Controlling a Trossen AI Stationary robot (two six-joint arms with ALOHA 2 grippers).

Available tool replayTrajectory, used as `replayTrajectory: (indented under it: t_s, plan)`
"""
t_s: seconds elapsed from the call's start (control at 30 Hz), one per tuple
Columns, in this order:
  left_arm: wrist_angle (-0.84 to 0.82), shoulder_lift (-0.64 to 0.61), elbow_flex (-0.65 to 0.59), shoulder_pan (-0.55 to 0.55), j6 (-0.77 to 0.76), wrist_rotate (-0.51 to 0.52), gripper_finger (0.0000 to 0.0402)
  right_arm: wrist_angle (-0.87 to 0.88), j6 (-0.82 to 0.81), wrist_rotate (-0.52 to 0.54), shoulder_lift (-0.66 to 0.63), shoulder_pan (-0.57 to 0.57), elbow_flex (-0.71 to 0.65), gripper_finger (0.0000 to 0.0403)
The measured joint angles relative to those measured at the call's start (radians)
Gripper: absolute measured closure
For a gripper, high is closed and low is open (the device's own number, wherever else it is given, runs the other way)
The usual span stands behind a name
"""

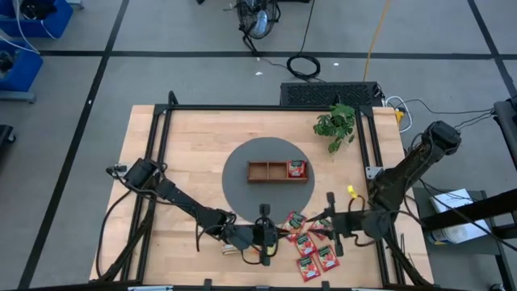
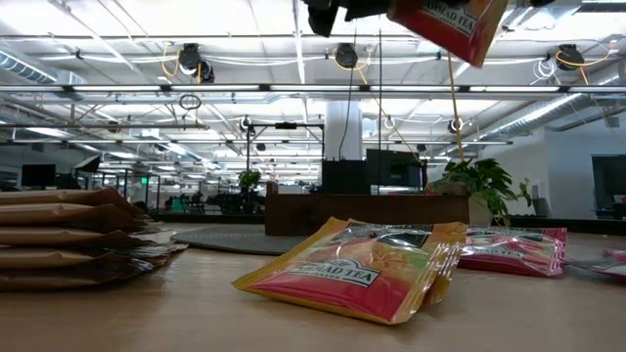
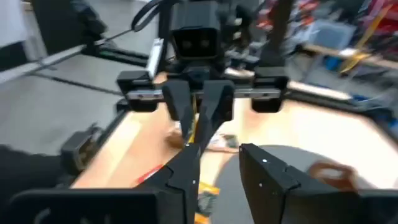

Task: Pick & Place Tea
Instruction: Put the yellow tea bag into the middle compartment of the wooden organizer

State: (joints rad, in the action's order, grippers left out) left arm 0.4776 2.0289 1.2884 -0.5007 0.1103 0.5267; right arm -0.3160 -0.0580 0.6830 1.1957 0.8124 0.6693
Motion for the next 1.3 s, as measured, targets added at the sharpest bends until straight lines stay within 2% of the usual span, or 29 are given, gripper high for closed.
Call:
replayTrajectory:
  t_s: [0.3,0.5,0.67,0.97,1.13,1.3]
  plan:
    - [-0.067,0.0,0.0,0.022,-0.083,0.035,0.0394,0.121,-0.13,-0.241,0.006,-0.117,0.0,0.0234]
    - [-0.098,0.0,0.0,0.035,-0.122,0.035,0.0389,0.221,-0.187,-0.256,0.014,-0.169,0.029,0.0168]
    - [-0.103,0.0,0.0,0.044,-0.14,0.034,0.0394,0.258,-0.197,-0.269,0.048,-0.211,0.062,0.0146]
    - [-0.125,0.0,0.0,0.047,-0.158,0.034,0.0393,0.223,-0.181,-0.324,0.201,-0.284,0.116,0.0163]
    - [-0.163,0.0,-0.001,0.047,-0.169,0.034,0.039,0.22,-0.122,-0.326,0.201,-0.291,0.129,0.0206]
    - [-0.167,0.0,-0.001,0.049,-0.175,0.034,0.039,0.216,-0.119,-0.419,0.187,-0.291,0.129,0.0258]
